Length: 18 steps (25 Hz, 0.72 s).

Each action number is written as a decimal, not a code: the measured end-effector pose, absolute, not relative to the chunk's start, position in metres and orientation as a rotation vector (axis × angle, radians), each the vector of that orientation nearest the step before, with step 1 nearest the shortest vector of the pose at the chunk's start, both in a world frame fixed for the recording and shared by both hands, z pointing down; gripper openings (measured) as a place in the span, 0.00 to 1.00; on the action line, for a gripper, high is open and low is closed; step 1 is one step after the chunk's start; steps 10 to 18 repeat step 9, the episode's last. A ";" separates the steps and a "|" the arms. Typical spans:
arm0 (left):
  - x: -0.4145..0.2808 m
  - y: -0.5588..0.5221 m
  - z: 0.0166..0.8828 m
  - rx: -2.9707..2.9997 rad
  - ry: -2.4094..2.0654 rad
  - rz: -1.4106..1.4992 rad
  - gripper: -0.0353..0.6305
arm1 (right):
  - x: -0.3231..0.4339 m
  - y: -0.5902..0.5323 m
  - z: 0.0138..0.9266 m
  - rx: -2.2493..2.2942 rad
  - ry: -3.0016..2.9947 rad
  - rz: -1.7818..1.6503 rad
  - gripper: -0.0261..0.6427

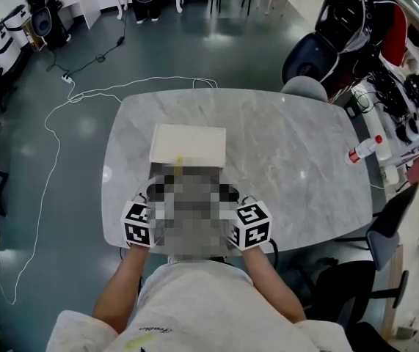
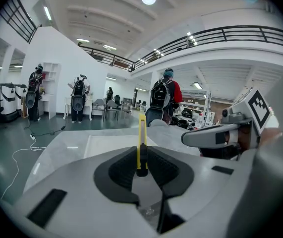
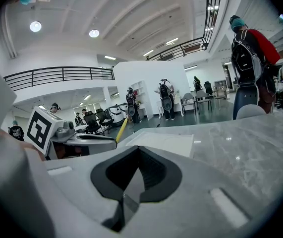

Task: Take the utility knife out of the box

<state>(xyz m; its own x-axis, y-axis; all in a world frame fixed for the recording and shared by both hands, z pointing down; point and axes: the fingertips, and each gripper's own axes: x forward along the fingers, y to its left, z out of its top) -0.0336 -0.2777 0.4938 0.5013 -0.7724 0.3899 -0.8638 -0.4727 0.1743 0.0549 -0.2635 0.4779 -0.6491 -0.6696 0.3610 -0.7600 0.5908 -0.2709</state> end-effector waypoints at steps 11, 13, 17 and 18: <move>-0.040 -0.285 0.488 2.397 -1.361 0.369 0.15 | 0.047 -0.271 0.472 1.180 -2.597 0.610 0.05; -0.040 -0.285 0.488 2.397 -1.361 0.369 0.15 | 0.047 -0.271 0.472 1.180 -2.597 0.610 0.05; -0.040 -0.285 0.488 2.397 -1.361 0.369 0.15 | 0.047 -0.271 0.472 1.180 -2.597 0.610 0.05; -0.040 -0.285 0.488 2.397 -1.361 0.369 0.15 | 0.047 -0.271 0.472 1.180 -2.597 0.610 0.05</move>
